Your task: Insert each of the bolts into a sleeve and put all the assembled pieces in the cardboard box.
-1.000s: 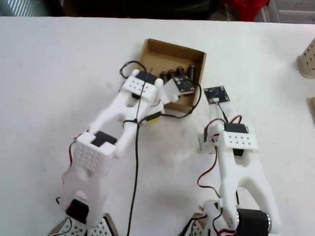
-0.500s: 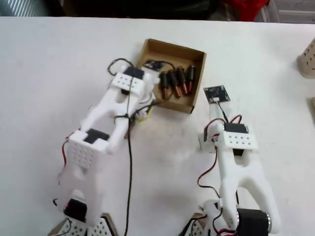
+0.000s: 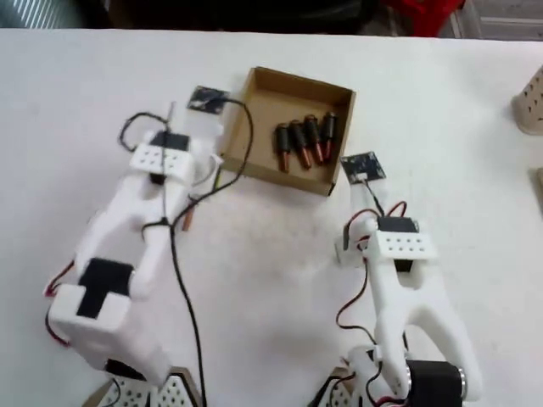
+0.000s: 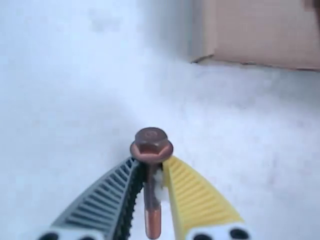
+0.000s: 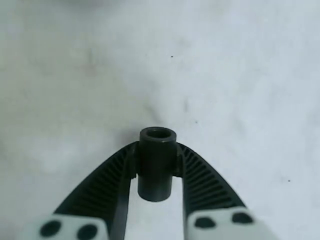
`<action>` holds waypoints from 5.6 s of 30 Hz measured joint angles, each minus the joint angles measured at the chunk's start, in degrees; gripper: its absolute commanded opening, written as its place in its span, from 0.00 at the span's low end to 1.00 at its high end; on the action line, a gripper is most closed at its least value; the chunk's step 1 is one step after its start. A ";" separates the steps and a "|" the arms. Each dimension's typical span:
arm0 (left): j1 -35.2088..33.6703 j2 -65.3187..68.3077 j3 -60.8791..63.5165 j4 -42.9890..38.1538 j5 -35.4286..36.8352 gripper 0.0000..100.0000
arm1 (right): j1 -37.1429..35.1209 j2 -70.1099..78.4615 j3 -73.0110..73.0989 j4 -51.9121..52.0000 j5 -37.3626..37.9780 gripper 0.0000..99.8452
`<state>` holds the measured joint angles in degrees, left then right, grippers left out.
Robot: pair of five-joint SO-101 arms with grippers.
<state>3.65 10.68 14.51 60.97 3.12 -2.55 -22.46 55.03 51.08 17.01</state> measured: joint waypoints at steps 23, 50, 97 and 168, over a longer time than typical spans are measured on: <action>-12.04 -2.55 9.49 -9.49 0.00 0.02 | -24.44 0.00 7.38 -26.11 -18.55 0.02; -12.84 -21.45 28.57 -22.68 -4.84 0.02 | -40.44 0.70 26.20 -92.40 -18.73 0.02; 0.62 -74.73 67.96 -54.59 13.80 0.02 | -42.11 39.74 19.34 -129.49 -18.73 0.02; 7.47 -76.66 63.47 -31.65 8.70 0.15 | -42.55 39.74 19.34 -128.26 -18.73 0.02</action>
<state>11.12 -65.98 77.98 29.32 11.82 -45.10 17.27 74.37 -77.19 -1.71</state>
